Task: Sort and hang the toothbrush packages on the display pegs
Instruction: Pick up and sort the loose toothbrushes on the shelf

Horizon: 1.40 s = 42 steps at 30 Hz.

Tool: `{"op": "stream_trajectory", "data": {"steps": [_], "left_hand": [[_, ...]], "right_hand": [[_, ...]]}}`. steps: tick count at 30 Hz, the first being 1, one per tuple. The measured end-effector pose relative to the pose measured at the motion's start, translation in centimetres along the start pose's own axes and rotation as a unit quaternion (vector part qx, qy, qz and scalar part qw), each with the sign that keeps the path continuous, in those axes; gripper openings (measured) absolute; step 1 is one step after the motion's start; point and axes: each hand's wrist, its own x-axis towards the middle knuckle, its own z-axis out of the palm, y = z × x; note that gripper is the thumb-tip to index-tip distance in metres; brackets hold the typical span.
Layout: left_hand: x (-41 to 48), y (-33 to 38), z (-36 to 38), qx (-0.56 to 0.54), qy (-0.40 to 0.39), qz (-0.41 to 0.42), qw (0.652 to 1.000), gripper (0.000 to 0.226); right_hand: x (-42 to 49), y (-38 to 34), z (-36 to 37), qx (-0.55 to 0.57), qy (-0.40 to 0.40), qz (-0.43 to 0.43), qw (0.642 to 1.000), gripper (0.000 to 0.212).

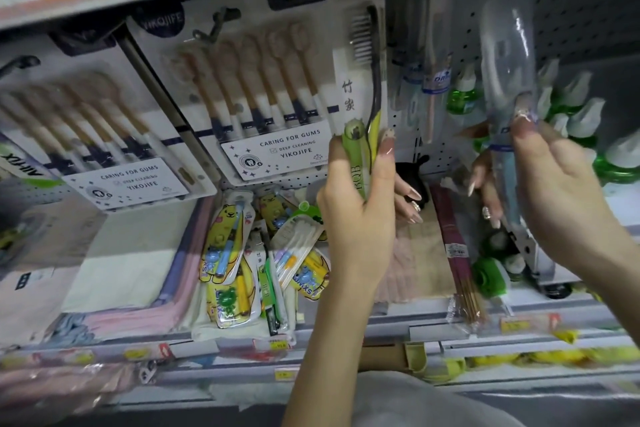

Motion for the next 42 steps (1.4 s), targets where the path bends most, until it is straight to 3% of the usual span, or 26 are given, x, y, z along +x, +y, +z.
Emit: {"op": "stream_trajectory", "data": {"steps": [4,8,14,17,21,25,27,29,31,37,42], "left_hand": [[0.2,-0.2,0.2,-0.013,-0.027,-0.012,0.999,0.005],[0.3,-0.6,0.1,-0.046,-0.028,-0.05,0.997,0.003],[2.2,-1.0,0.2,-0.054,-0.023,-0.095,0.994,0.014],[4.0,-1.4,0.6,-0.05,-0.035,-0.099,0.993,0.011],[6.8,-2.7,0.6,-0.017,-0.055,-0.088,0.994,0.011],[8.8,-4.8,0.1,0.012,-0.101,-0.122,0.987,0.038],[8.8,-5.8,-0.4,0.014,-0.134,-0.135,0.982,0.03],[8.5,-6.4,-0.9,0.018,-0.156,-0.147,0.977,0.039],[7.6,-7.4,-1.6,0.019,-0.15,-0.178,0.972,0.045],[4.3,-9.7,-3.6,-0.055,-0.137,-0.278,0.949,0.033],[2.4,-11.0,-6.1,-0.048,-0.14,-0.351,0.925,0.066]], "right_hand": [[-0.3,-0.1,0.2,0.0,0.01,-0.01,1.0,0.038],[-0.4,0.0,0.3,-0.015,0.019,-0.019,1.0,0.049],[-0.2,0.8,0.3,0.027,0.017,-0.011,0.999,0.024],[-0.3,1.7,0.1,0.049,0.019,0.017,0.998,0.034],[-1.2,3.4,0.8,0.089,0.066,0.059,0.992,0.03],[-1.7,4.4,1.9,0.095,0.099,0.085,0.987,0.036],[-1.5,4.6,2.4,0.091,0.107,0.088,0.986,0.041],[-1.0,4.9,2.8,0.078,0.107,0.083,0.988,0.044],[-0.2,5.3,3.1,0.071,0.112,0.08,0.988,0.04],[3.6,6.6,4.1,0.086,0.136,0.096,0.982,0.034],[5.6,7.3,4.4,0.164,0.097,0.176,0.966,0.049]]}}
